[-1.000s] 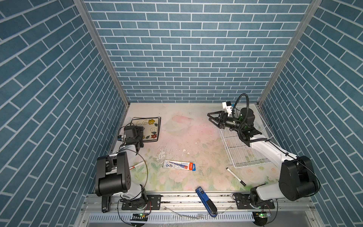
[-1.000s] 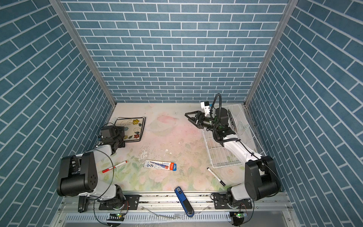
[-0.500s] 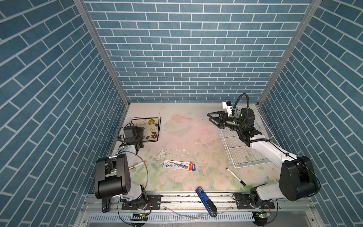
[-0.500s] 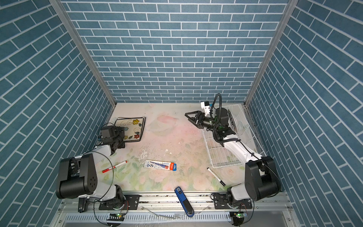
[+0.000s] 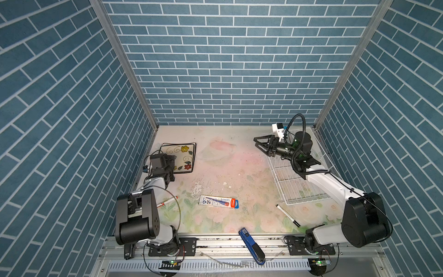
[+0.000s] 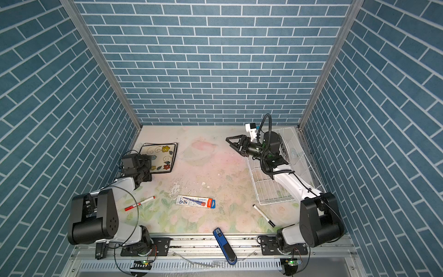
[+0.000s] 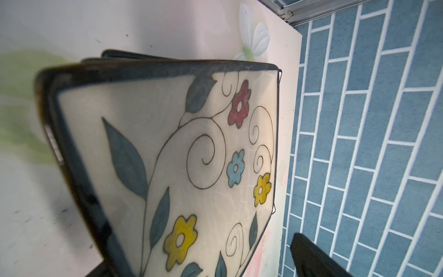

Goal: Unload the plates from the dish rack
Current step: 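Draw the left gripper back slightly above the stacked plates, then lift the left gripper away from the flowered plate stack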

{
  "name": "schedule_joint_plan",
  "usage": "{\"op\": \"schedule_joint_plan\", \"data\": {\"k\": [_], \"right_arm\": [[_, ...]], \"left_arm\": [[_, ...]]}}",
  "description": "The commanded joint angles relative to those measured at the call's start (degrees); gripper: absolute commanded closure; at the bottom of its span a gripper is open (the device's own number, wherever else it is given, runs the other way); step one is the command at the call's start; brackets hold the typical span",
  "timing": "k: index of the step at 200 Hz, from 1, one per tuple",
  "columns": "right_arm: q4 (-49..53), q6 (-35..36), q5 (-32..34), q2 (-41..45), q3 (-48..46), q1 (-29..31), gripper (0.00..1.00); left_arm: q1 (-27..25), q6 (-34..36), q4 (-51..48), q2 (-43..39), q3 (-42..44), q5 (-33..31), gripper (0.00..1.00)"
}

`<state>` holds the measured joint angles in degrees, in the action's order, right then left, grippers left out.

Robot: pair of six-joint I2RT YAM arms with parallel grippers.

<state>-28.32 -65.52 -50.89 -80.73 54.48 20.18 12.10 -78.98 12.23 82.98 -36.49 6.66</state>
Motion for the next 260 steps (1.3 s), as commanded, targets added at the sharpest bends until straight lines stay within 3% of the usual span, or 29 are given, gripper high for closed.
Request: {"op": "schedule_joint_plan", "data": {"k": [1,48,177,260], "right_arm": [[-1.44,2.20,-1.05,1.80,-1.17,-0.15,0.22],[-1.72,2.21,-1.09,1.89,-1.21,-0.15,0.22],[-0.84,2.58,-0.79,1.64,-0.73,-0.15,0.22],[-0.85,2.63,-0.71,1.63,-0.87,-0.15,0.22]], "left_arm": [[0.47,0.80,-0.72,-1.67,0.23,0.05,0.00],[0.47,-0.49,-2.12,-3.97,1.21,-1.15,0.00],[0.73,1.23,-0.89,0.97,-1.66,1.06,0.00],[0.73,1.75,-6.68,2.52,-5.75,0.01,0.00]]}}
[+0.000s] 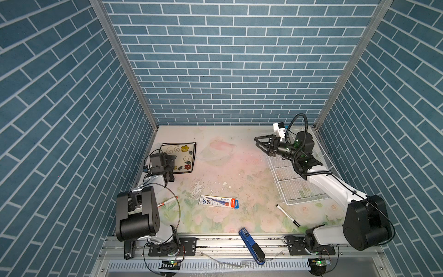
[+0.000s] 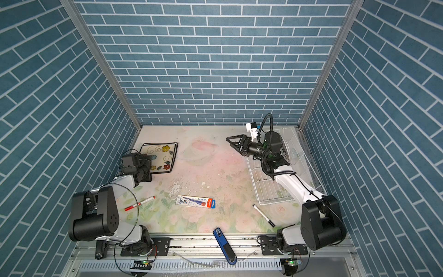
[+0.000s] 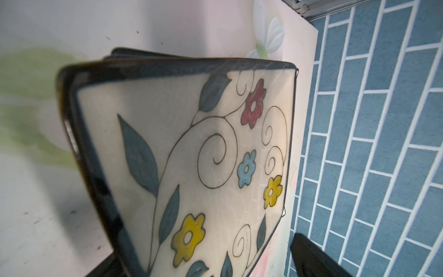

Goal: Unload the plates from the dish rack
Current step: 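Lift the left gripper away from the flowered plate stack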

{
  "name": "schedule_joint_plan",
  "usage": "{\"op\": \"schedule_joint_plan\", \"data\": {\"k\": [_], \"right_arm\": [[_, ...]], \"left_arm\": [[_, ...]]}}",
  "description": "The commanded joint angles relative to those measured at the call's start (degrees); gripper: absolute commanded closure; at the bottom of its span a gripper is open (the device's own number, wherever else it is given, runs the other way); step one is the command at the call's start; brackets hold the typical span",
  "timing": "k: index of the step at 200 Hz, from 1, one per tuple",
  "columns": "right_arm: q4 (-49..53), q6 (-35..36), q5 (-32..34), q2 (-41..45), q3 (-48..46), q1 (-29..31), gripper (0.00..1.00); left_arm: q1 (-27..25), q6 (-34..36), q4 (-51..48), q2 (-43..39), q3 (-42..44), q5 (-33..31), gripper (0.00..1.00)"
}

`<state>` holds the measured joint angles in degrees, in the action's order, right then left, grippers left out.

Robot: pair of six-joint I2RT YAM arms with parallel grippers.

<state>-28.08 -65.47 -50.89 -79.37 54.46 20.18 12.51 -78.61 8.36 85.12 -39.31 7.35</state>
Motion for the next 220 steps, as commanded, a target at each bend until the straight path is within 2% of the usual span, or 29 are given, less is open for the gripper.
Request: {"op": "schedule_joint_plan", "data": {"k": [1,90,173,194,220], "right_arm": [[-1.10,2.56,-0.70,0.27,-0.85,-0.15,0.22],[2.51,3.99,-0.24,1.44,-0.49,-0.15,0.22],[16.68,11.82,2.42,6.74,1.55,-0.19,0.22],[24.14,16.15,4.92,8.33,3.16,-0.66,0.22],[39.12,25.65,11.65,10.70,7.11,-1.11,0.22]], "left_arm": [[0.32,1.36,-2.91,0.43,-2.99,-0.68,0.00],[0.32,1.01,-5.77,-5.11,0.73,-2.78,0.00],[-0.39,2.13,-6.28,-10.40,5.53,-2.71,0.00],[-0.38,4.59,-6.78,-11.51,4.74,-2.22,0.00],[-1.32,11.91,-7.26,-14.00,2.73,-2.25,0.00]]}}
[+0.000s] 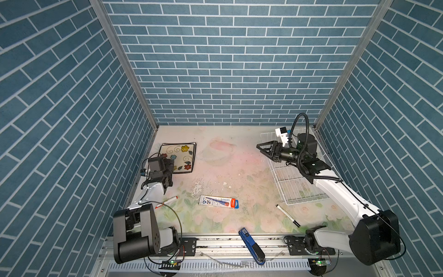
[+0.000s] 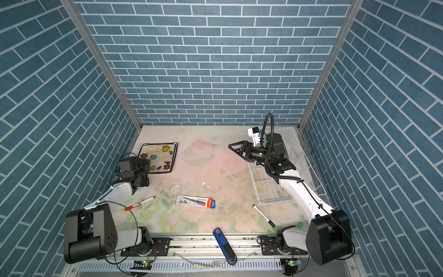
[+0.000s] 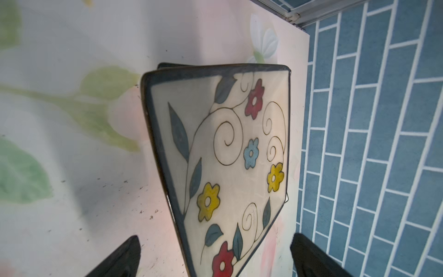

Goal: Unload the plates from the dish rack
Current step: 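Lift the left gripper away from the flowered plate stack, then move the right gripper to the rack's round plate while the left reaches over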

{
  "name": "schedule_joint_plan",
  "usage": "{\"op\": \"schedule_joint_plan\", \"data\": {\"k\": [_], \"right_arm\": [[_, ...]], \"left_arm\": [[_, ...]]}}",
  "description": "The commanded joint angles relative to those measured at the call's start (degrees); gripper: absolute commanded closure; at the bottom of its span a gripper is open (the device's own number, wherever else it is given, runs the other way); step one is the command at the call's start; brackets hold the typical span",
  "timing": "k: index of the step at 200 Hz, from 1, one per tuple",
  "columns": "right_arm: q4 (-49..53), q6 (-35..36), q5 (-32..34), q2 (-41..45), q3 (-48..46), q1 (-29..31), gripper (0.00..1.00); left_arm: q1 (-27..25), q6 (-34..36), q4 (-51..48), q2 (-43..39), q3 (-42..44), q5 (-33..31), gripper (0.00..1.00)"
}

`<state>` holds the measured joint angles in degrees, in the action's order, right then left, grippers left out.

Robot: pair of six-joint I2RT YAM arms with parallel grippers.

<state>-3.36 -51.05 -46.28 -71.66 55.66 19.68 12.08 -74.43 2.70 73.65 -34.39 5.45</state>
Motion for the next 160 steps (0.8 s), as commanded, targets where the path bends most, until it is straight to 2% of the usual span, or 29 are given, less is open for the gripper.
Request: {"op": "schedule_joint_plan", "data": {"k": [1,18,46,73,94,125,141,160], "right_arm": [[14.94,11.54,7.32,3.04,6.10,-0.61,0.22],[21.21,15.36,11.61,3.78,7.84,-0.64,0.22],[25.51,18.36,15.70,4.33,8.29,-0.75,0.22],[31.25,21.66,20.76,4.33,10.13,-0.75,0.22],[37.81,25.56,27.60,4.33,12.91,-0.71,0.22],[44.91,29.59,38.74,4.60,15.82,-0.72,0.22],[47.90,31.19,44.39,4.35,16.95,-0.72,0.22],[50.98,33.23,49.69,3.44,18.51,-0.75,0.22]], "left_arm": [[-0.98,8.13,-1.62,-2.62,-2.27,-0.44,0.00],[-2.58,15.92,-0.90,-3.90,-3.91,-0.67,0.00],[-5.93,24.84,2.23,-5.25,-5.41,2.50,0.00],[-12.90,34.40,-0.61,-5.66,-10.07,0.23,0.00],[-19.19,40.95,-1.72,-5.97,-12.56,-2.16,0.00],[-25.40,45.02,2.67,-6.77,-11.60,-2.03,0.00],[-27.19,44.42,5.15,-6.89,-10.68,-1.42,0.00],[-28.42,43.11,10.62,-6.25,-8.46,2.58,0.00]]}}
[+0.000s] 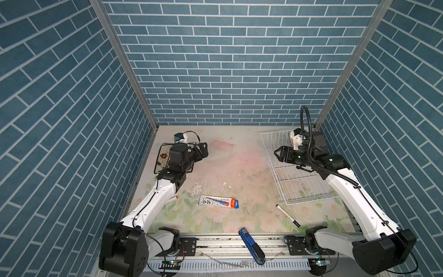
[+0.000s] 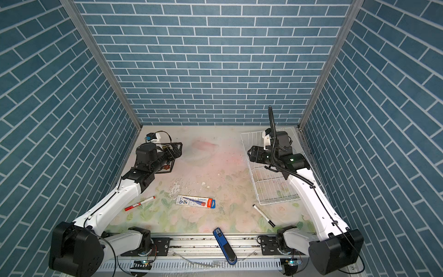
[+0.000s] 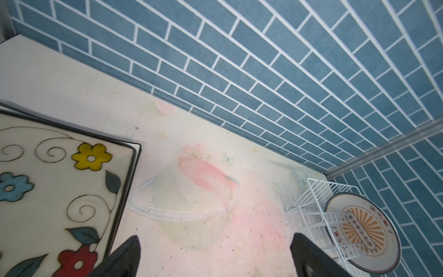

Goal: Unload the plates from the dish rack
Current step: 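Move the right gripper to the rack's round plate while the left reaches over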

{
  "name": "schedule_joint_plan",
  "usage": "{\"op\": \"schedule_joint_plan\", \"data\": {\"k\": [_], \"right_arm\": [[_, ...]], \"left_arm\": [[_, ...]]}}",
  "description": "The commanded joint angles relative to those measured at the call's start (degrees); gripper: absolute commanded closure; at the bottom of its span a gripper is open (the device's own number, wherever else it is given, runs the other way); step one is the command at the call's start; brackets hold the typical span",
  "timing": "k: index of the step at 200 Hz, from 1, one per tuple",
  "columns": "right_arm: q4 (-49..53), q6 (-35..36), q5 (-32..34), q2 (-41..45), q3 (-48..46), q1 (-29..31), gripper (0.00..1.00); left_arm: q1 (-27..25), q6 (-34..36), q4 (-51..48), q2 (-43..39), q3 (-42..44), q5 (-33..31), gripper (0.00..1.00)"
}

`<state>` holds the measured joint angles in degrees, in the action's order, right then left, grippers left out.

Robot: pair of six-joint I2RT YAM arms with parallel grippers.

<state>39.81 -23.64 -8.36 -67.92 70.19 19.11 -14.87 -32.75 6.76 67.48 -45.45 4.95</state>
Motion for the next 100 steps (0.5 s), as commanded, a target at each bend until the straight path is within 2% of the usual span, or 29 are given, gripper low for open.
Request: {"op": "schedule_joint_plan", "data": {"k": [1,25,50,73,100], "right_arm": [[8.00,5.90,12.09,-0.38,4.07,-0.16,0.22],[11.51,8.56,21.47,-2.55,6.36,-0.13,0.23],[13.69,11.35,30.13,-5.73,7.87,-0.18,0.23],[15.18,13.88,33.90,-9.82,9.85,-0.19,0.26],[16.39,16.13,38.16,-14.96,12.82,-0.14,0.30]], "left_arm": [[-1.51,1.36,6.92,-0.03,2.67,3.24,0.00],[-3.92,1.66,13.20,0.62,5.12,5.96,0.00],[-7.15,5.16,19.18,1.42,6.75,8.82,0.00],[-9.94,8.23,21.99,2.14,7.22,9.37,0.00],[-12.50,8.41,25.84,4.66,7.55,9.70,0.00]]}}
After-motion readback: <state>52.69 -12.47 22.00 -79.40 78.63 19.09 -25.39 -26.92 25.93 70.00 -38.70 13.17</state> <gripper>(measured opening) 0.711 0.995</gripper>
